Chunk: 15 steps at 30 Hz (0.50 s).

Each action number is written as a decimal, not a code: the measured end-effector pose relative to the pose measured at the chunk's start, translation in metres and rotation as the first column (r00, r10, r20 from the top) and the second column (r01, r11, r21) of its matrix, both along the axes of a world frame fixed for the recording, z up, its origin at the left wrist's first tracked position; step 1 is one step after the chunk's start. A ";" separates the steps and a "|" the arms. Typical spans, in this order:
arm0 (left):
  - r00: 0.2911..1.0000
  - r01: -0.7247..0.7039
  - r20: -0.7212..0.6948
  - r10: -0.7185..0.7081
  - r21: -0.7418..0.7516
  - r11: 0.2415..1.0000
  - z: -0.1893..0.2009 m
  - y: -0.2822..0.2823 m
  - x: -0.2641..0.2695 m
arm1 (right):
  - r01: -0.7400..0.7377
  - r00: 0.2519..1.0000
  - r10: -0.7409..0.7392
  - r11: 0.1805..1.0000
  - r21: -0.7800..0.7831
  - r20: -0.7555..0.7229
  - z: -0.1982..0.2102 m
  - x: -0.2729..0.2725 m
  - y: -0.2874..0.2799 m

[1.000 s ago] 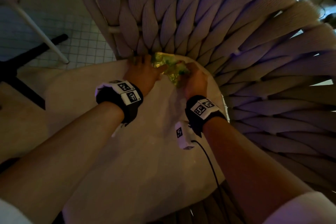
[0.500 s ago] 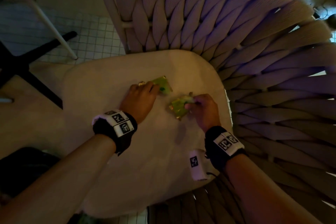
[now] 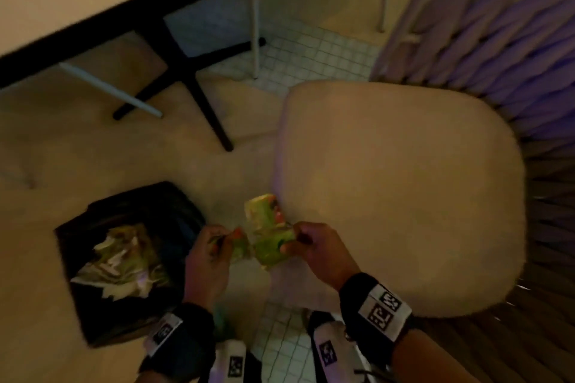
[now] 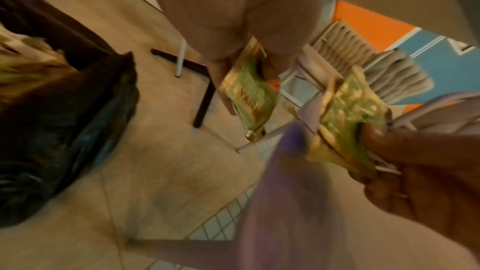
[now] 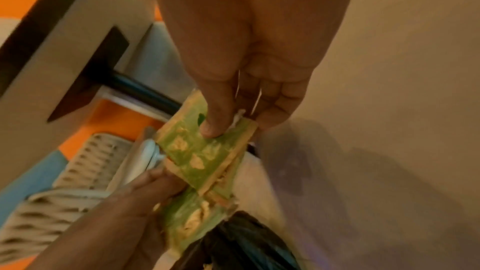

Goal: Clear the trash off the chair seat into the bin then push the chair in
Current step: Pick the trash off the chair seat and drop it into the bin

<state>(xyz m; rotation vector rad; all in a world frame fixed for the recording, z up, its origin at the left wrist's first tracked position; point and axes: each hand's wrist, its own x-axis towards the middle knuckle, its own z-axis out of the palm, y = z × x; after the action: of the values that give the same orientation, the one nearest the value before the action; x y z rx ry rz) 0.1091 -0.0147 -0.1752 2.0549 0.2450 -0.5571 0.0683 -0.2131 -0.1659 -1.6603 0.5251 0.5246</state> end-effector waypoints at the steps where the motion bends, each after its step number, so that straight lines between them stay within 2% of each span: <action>1: 1.000 0.005 -0.024 -0.005 -0.015 1.000 -0.007 0.013 0.003 | -0.053 0.999 0.052 0.998 -0.030 -0.014 -0.005 0.008 0.023; 2: 0.998 0.047 -0.040 -0.049 -0.033 0.998 -0.019 0.019 0.008 | -0.074 0.997 0.071 0.995 -0.065 -0.037 -0.007 0.016 0.040; 4: 0.985 0.167 -0.039 -0.171 -0.075 0.983 -0.046 0.017 0.035 | -0.033 0.994 0.020 0.991 -0.132 -0.103 -0.025 0.035 0.056; 7: 0.974 0.208 -0.050 -0.221 -0.195 0.959 -0.079 -0.004 0.064 | -0.031 0.989 -0.018 0.946 -0.322 -0.148 -0.040 0.051 0.052; 11: 0.977 0.098 -0.155 -0.147 -0.283 0.954 -0.102 0.010 0.055 | -0.095 0.988 0.026 0.878 -0.469 -0.152 -0.035 0.054 0.068; 15: 0.955 -0.081 -0.295 0.033 -0.155 0.985 -0.126 0.075 0.032 | -0.193 0.975 0.102 0.828 -0.526 -0.197 -0.055 0.055 0.113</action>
<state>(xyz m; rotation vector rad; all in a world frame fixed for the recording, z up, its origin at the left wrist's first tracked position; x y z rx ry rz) 0.1407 0.0607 -0.3016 1.7951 0.4170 -0.8189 0.1236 -0.1000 -0.2213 -2.2300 0.7135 0.6698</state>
